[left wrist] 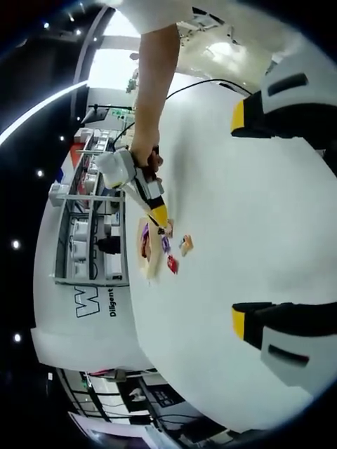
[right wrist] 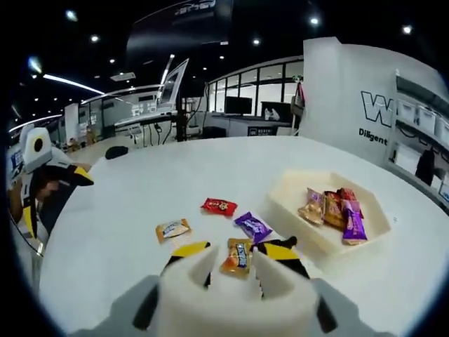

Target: Place the target food into the container with the food tongs after gripping and lifting it, then release it inside without dropping or visibly crushing the food.

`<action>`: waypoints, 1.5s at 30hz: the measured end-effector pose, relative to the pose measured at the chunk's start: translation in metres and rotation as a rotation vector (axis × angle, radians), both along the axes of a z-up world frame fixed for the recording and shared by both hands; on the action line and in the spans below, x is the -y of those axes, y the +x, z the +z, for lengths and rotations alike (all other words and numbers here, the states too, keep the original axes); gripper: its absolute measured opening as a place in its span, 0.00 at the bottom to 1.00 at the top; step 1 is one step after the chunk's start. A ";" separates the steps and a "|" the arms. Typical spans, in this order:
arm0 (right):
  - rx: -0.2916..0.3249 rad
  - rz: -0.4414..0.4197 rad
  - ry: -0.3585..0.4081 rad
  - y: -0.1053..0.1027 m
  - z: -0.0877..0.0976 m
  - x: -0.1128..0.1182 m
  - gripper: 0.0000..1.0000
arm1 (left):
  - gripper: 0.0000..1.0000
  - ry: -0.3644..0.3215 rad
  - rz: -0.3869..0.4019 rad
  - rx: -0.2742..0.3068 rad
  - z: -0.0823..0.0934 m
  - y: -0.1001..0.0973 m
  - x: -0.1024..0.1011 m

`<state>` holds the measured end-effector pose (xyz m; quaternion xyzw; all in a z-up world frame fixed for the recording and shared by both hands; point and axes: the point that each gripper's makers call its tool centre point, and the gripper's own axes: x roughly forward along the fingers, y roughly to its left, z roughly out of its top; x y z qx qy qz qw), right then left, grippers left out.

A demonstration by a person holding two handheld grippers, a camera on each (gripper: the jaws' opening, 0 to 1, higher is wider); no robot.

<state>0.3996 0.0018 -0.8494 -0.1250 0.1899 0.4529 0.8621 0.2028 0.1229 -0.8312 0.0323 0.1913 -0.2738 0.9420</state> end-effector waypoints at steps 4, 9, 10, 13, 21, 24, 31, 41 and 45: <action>0.004 -0.006 0.000 0.001 -0.001 0.000 0.21 | 0.96 0.001 0.005 0.000 0.000 0.000 -0.002; 0.030 -0.002 -0.030 0.003 -0.003 0.000 0.19 | 0.96 0.000 0.005 0.001 0.001 -0.001 -0.003; 0.035 -0.003 -0.036 0.004 -0.003 0.000 0.19 | 0.96 0.001 0.005 0.001 0.001 -0.002 -0.003; 0.056 0.003 -0.061 0.004 -0.004 0.001 0.17 | 0.96 0.000 0.005 0.003 0.001 -0.002 -0.004; 0.079 0.002 -0.082 0.001 -0.004 0.000 0.14 | 0.96 -0.003 0.008 0.007 0.003 -0.003 -0.005; 0.084 -0.001 -0.090 0.001 -0.003 0.000 0.14 | 0.96 -0.001 0.006 0.008 0.003 -0.005 -0.006; 0.101 -0.011 -0.044 -0.001 0.016 0.001 0.14 | 0.95 -0.002 0.016 0.013 0.006 -0.005 -0.012; 0.104 -0.039 0.010 -0.002 0.040 0.013 0.14 | 0.96 -0.014 0.018 0.024 0.010 -0.007 -0.012; 0.115 -0.046 0.021 0.000 0.051 0.016 0.15 | 0.96 -0.015 0.015 0.025 0.010 -0.008 -0.010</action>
